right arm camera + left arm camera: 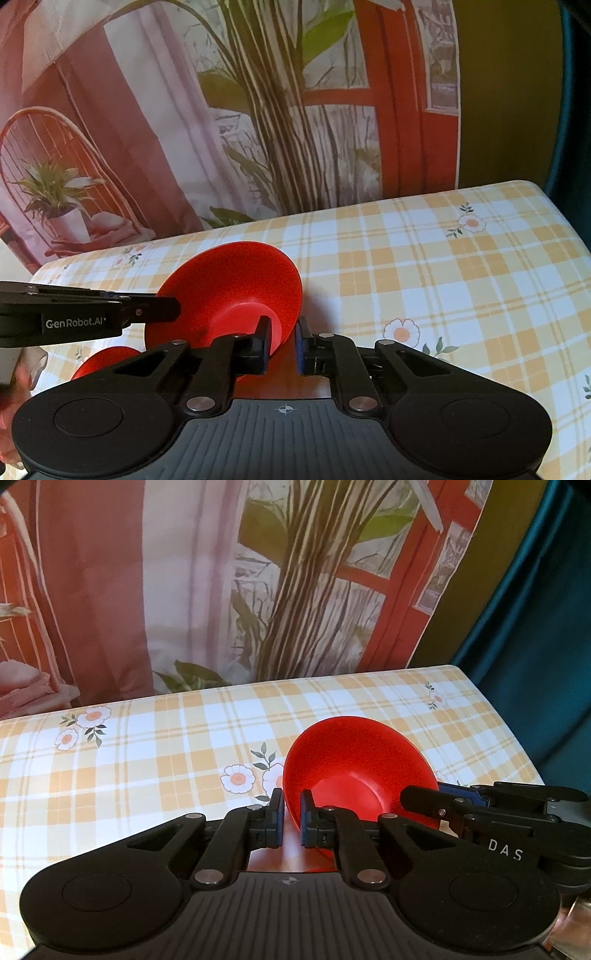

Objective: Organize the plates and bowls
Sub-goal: 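Lift the nested bowls with both grippers and carry them over the third red bowl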

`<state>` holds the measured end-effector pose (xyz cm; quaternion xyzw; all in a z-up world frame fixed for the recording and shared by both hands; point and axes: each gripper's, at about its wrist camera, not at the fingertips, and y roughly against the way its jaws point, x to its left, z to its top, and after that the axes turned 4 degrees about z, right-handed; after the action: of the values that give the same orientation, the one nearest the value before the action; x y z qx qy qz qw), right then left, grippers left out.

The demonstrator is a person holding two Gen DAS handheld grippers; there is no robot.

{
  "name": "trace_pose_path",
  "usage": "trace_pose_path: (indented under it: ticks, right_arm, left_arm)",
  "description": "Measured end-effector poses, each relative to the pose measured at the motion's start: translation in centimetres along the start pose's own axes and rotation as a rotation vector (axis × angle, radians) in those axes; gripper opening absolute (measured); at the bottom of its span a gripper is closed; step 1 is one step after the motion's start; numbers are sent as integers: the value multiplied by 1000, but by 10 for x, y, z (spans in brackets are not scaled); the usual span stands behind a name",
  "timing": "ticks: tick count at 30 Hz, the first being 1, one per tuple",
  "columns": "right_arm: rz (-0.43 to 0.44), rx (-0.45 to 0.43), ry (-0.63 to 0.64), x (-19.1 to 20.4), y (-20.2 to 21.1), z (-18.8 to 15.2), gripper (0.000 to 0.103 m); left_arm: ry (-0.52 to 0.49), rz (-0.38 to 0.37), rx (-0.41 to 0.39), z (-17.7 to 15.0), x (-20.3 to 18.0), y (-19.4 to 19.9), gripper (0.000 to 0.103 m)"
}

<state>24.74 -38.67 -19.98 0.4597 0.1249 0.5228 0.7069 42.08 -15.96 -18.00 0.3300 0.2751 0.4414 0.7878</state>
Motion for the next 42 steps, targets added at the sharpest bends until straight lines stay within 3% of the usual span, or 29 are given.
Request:
trace_pose_path:
  ticks: [15,29,42]
  right_arm:
    - [20,-21,-57,-1,9,6,10]
    - [33,-45,-25,26,38,12,10]
    - [50,-30,4,57,64,-8,9]
  left_arm:
    - [7,-2,-33,0,-1,14,9]
    - [16,12,-78,-2,-3,56,9]
    - [33,33,-89,-32,5,96,10]
